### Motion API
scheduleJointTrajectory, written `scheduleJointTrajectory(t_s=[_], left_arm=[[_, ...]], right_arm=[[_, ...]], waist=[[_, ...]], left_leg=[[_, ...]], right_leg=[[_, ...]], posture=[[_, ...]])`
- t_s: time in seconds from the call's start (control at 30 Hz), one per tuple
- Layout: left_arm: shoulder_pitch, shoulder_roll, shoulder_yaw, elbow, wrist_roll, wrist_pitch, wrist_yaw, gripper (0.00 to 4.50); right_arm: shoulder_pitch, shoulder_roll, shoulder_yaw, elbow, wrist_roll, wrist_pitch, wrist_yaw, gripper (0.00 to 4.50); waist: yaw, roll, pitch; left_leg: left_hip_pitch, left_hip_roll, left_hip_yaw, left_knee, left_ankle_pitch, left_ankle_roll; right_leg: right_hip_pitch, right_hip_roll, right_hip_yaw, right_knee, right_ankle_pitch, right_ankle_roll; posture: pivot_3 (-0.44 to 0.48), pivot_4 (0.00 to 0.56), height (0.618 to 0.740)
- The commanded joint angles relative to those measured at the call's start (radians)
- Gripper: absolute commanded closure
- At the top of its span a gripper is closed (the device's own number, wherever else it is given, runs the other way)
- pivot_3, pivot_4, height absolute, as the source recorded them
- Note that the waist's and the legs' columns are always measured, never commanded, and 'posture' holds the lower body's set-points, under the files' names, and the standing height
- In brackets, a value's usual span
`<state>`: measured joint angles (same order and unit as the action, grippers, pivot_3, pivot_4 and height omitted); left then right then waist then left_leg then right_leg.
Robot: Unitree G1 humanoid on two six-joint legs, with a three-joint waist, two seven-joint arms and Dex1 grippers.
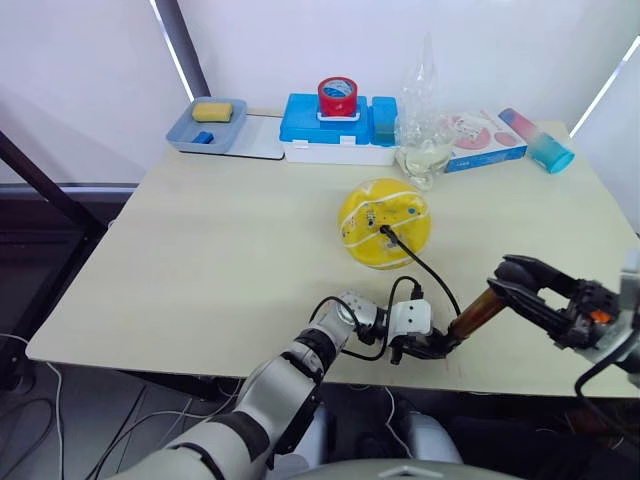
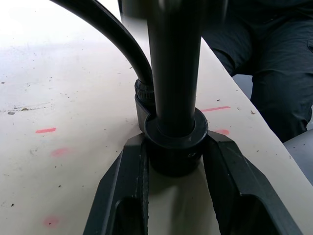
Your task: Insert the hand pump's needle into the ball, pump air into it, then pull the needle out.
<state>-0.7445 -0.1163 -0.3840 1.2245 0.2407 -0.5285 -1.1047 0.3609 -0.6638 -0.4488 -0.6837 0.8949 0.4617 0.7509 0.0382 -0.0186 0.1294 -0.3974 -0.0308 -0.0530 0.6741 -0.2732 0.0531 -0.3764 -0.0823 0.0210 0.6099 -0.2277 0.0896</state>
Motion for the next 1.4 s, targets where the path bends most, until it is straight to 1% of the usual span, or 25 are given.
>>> scheduleJointTrajectory(t_s=[0.03,0.13,0.23,0.4,0.5,0.7,0.87,1.03,1.13,1.2,1.27,1.4], left_arm=[[0.008,0.002,-0.023,0.025,0.032,0.02,-0.01,3.39],[0.007,0.001,-0.023,0.025,0.032,0.021,-0.011,3.39],[0.006,0.001,-0.021,0.026,0.028,0.029,-0.024,3.39],[0.006,-0.001,-0.015,0.026,0.017,0.048,-0.053,3.39],[0.005,-0.001,-0.013,0.026,0.011,0.056,-0.067,3.39],[0.009,0.001,-0.006,0.023,0.009,0.051,-0.088,3.39],[0.012,0.0,-0.004,0.023,0.011,0.05,-0.101,3.39],[0.011,-0.001,-0.006,0.024,0.012,0.047,-0.098,3.39],[0.01,-0.001,-0.006,0.024,0.012,0.045,-0.095,3.39],[0.009,-0.001,-0.005,0.025,0.013,0.044,-0.086,3.39],[0.009,-0.003,-0.005,0.026,0.013,0.045,-0.081,3.39],[0.008,-0.008,0.002,0.027,0.008,0.063,-0.076,3.39]], right_arm=[[0.028,0.027,0.056,0.057,-0.118,-0.071,0.028,2.48],[0.043,0.046,0.093,0.095,-0.188,-0.132,0.053,2.48],[0.029,0.062,0.088,0.107,-0.197,-0.165,0.059,2.48],[0.014,0.022,0.017,0.075,-0.135,-0.144,0.067,2.48],[0.017,-0.013,-0.04,0.039,-0.063,-0.105,0.064,2.48],[-0.012,-0.128,-0.234,-0.021,0.198,0.023,-0.003,2.48],[-0.066,-0.231,-0.39,0.001,0.417,0.104,-0.062,2.48],[-0.108,-0.329,-0.492,0.037,0.522,0.184,-0.082,2.48],[-0.119,-0.352,-0.513,0.039,0.546,0.219,-0.085,2.48],[-0.119,-0.352,-0.5,0.029,0.539,0.235,-0.085,2.48],[-0.108,-0.34,-0.478,0.016,0.525,0.249,-0.085,2.48],[-0.044,-0.295,-0.394,-0.022,0.415,0.257,-0.058,2.48]], waist=[[0.0,0.001,0.0],[0.0,0.001,0.0],[0.0,0.002,-0.001],[0.0,0.002,-0.001],[0.001,0.003,0.0],[0.001,0.005,0.001],[0.001,0.005,0.001],[0.002,0.005,0.001],[0.003,0.005,0.001],[0.002,0.005,0.001],[0.002,0.005,0.001],[0.002,0.004,0.001]], left_leg=[[0.0,0.0,0.0,0.0,0.0,0.0],[0.0,0.0,0.001,0.0,0.0,0.0],[0.0,0.0,0.0,0.0,0.0,0.0],[0.0,0.0,0.0,0.0,0.0,0.0],[0.0,0.0,0.0,0.0,0.0,0.0],[-0.001,0.0,0.0,-0.001,0.0,0.0],[-0.001,0.0,0.0,-0.001,0.0,0.0],[-0.002,0.0,0.0,-0.001,0.0,0.0],[-0.003,0.0,0.001,-0.001,0.0,0.0],[-0.003,0.0,0.001,-0.001,0.0,0.0],[-0.003,0.0,0.001,-0.001,0.0,0.0],[-0.002,0.0,0.0,-0.001,0.0,0.0]], right_leg=[[0.0,0.0,0.0,0.0,0.0,0.0],[0.0,0.0,0.0,0.0,0.0,0.0],[0.0,0.0,0.0,0.0,0.0,0.0],[0.0,0.0,0.0,0.0,0.0,0.0],[0.0,0.0,0.0,0.0,0.0,0.0],[0.0,-0.001,0.0,-0.001,0.0,0.0],[0.0,-0.001,0.0,-0.001,0.0,0.0],[0.0,-0.001,0.0,-0.001,0.0,0.0],[0.0,-0.002,0.0,-0.002,0.0,0.0],[0.0,-0.003,0.0,-0.002,0.0,0.0],[0.0,-0.003,0.0,-0.002,0.0,0.0],[0.0,-0.002,0.0,-0.002,0.0,0.0]], posture=[[0.0,0.15,0.737],[0.0,0.15,0.737],[0.0,0.15,0.737],[0.0,0.15,0.737],[0.0,0.15,0.737],[0.0,0.15,0.737],[0.0,0.15,0.737],[0.0,0.15,0.737],[0.0,0.15,0.737],[0.0,0.15,0.737],[0.0,0.15,0.737],[0.0,0.15,0.737]])
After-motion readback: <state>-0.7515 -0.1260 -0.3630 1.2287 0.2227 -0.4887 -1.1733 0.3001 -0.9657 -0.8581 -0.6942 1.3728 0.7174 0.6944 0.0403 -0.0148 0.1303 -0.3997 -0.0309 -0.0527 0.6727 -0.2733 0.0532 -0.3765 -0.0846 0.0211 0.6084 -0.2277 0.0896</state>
